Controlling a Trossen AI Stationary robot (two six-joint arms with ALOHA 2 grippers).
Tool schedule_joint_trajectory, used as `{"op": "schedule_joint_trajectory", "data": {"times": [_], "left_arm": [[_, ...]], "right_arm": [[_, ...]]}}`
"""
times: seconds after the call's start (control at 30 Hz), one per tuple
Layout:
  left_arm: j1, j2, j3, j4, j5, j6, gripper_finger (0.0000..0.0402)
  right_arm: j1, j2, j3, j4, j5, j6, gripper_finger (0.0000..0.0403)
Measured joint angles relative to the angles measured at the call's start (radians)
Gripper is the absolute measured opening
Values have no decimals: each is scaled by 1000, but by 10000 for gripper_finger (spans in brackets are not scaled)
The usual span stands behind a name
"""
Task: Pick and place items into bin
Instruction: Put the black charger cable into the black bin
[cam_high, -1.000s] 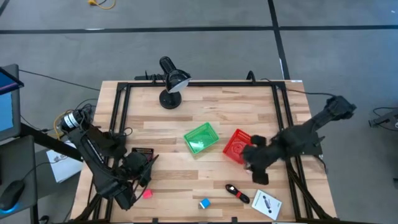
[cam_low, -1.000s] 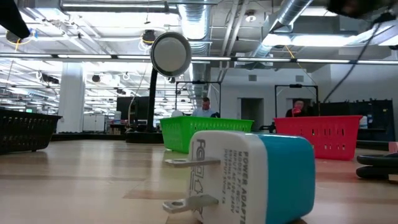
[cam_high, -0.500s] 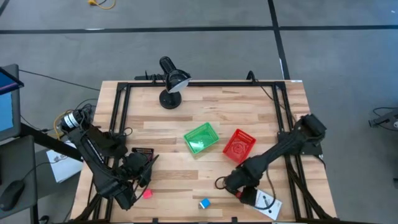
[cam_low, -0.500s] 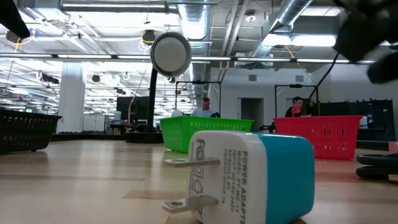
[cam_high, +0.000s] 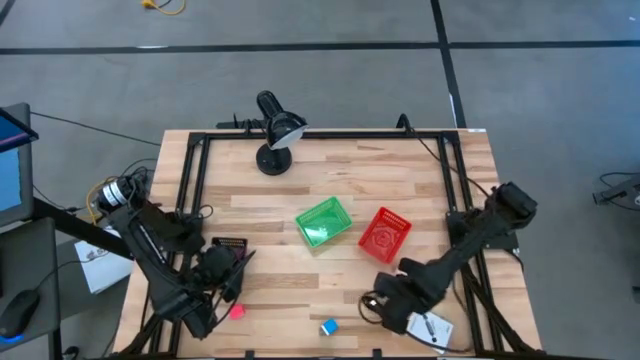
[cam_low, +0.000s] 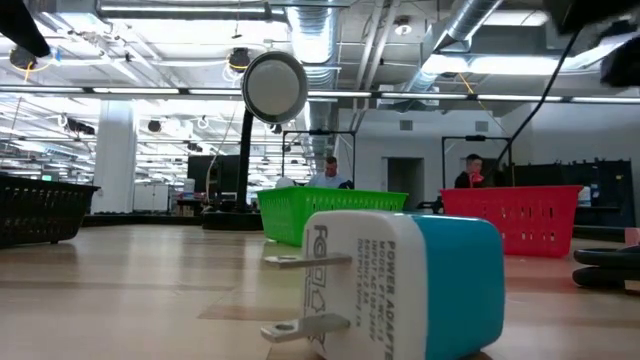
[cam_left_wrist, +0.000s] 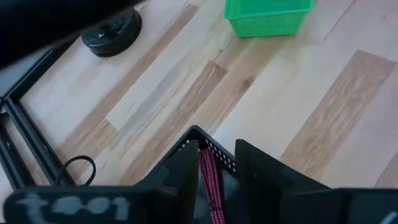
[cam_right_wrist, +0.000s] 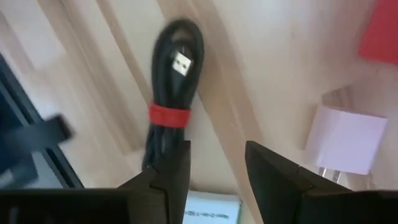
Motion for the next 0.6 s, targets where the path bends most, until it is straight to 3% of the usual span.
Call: {"op": "schedule_joint_trajectory", "data": {"times": [0.17, 0.6], "left_arm": [[-19, 0, 0, 0, -1, -39, 96], [-25, 0, 0, 0, -1, -68, 96]], "right_arm": [[27, -5, 0, 21, 93, 121, 145], [-37, 5, 0, 30, 50, 122, 142]]}}
